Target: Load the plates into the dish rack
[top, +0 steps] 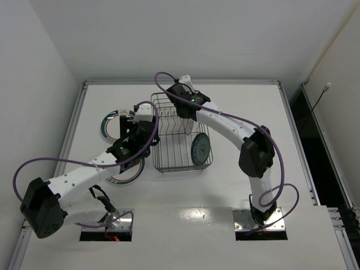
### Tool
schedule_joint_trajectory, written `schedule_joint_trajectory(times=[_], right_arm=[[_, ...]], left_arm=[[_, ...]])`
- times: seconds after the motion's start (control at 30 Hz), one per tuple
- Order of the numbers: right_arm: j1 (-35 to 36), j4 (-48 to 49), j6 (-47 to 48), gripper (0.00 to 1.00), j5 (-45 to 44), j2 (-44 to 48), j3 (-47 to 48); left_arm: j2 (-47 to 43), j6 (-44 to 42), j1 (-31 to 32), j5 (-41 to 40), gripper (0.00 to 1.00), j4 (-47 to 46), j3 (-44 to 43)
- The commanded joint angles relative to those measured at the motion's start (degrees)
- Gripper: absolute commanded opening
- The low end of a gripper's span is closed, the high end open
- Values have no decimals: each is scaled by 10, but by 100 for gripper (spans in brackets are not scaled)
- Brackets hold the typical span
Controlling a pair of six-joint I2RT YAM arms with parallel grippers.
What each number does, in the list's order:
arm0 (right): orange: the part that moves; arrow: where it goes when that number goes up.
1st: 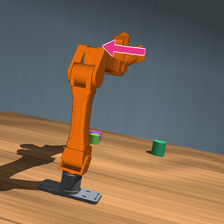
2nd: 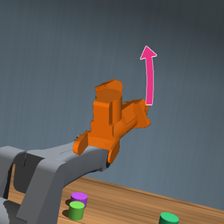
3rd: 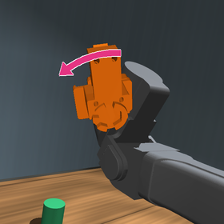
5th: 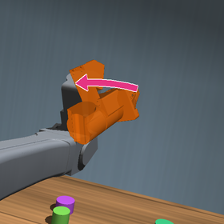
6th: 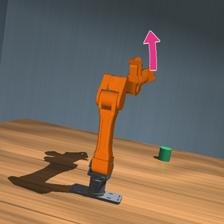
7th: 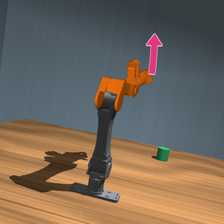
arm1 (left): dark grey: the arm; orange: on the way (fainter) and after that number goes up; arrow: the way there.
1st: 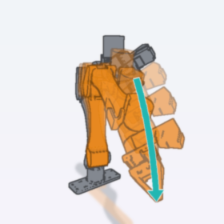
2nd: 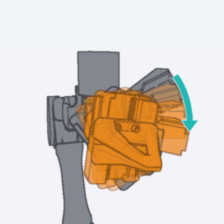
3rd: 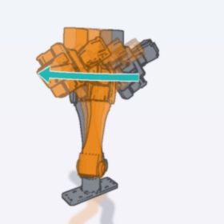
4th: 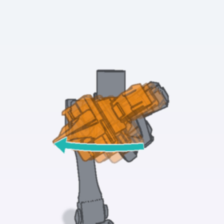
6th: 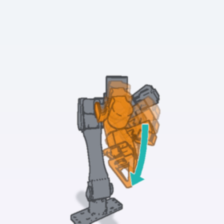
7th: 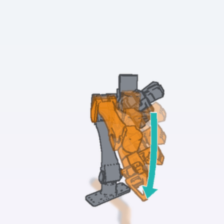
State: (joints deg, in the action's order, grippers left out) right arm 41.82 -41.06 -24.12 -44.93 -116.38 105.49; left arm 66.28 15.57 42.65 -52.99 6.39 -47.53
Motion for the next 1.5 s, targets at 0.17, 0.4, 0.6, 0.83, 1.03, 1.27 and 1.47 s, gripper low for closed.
schedule_joint_trajectory(times=[0.17, 0.4, 0.6, 0.83, 1.03, 1.27, 1.47], right_arm=[[7, -92, -23, 46, 26, 83, 47], [-15, -89, -57, 53, 118, 264, -117], [-50, -11, -74, 47, 215, 380, -322], [-50, 30, -74, 41, 269, 374, -397], [-50, 48, -74, 40, 275, 352, -408], [-50, 61, -74, 39, 287, 335, -408], [-50, 67, -74, 37, 293, 305, -408]], left_arm=[[-1, 6, -4, -11, 86, -12, -25], [-1, 6, -4, -17, 86, -12, -25], [4, 6, -4, -17, 86, -12, -25], [10, 6, -4, -17, 86, -12, -25], [10, 6, -4, -17, 86, -12, -25], [15, 6, -4, -17, 86, -12, -25], [15, 6, -4, -17, 86, -12, -25]])
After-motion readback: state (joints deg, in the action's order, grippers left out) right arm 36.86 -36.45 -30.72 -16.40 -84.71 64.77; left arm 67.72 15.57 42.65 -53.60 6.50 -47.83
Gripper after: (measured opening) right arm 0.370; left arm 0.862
